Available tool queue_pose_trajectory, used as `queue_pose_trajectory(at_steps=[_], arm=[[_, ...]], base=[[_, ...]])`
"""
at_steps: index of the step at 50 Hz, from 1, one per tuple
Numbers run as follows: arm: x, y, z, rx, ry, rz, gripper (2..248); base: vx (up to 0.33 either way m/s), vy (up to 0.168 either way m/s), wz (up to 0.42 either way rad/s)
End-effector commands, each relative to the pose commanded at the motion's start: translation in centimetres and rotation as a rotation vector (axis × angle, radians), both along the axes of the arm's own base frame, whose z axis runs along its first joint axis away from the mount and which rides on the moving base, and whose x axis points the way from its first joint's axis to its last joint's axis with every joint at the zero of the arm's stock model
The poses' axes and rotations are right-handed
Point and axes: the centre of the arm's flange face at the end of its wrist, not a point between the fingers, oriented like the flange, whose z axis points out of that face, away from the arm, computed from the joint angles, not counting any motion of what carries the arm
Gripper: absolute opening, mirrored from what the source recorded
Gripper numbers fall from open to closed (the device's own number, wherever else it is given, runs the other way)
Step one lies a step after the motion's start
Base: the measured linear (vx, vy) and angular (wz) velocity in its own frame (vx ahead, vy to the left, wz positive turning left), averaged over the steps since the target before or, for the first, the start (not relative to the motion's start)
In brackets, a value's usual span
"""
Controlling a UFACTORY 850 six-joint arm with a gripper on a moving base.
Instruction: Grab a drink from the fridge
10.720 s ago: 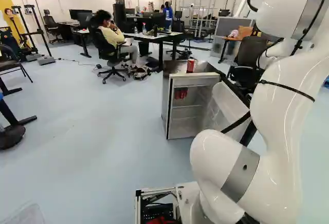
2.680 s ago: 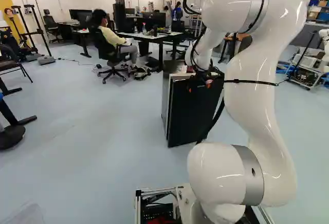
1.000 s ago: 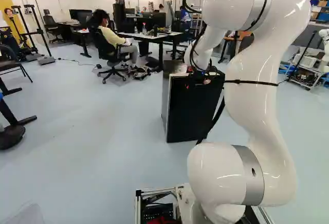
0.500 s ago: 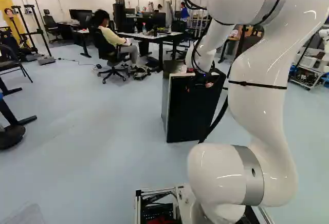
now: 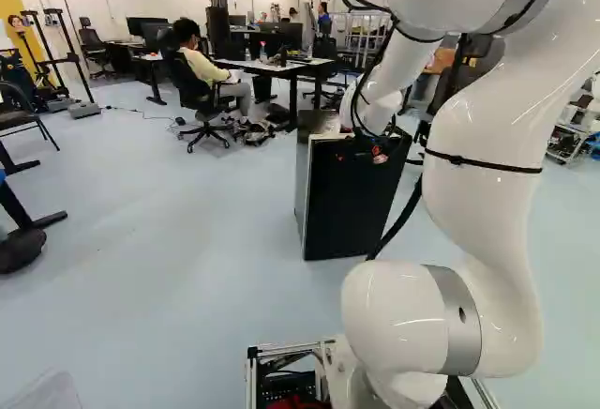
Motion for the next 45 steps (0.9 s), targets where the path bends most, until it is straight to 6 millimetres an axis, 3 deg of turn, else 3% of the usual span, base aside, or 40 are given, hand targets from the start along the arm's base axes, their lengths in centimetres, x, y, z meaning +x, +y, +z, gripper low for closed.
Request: queue_pose_trajectory(at_steps=[19, 45], arm=[[-0.1, 2.3, 1.3, 0.022, -0.197, 0.019, 247], [3.6, 2.4, 3.1, 0.039, -0.465, -0.001, 247]], base=[[0.0, 0.0, 0.0], [0.0, 0.0, 0.0]])
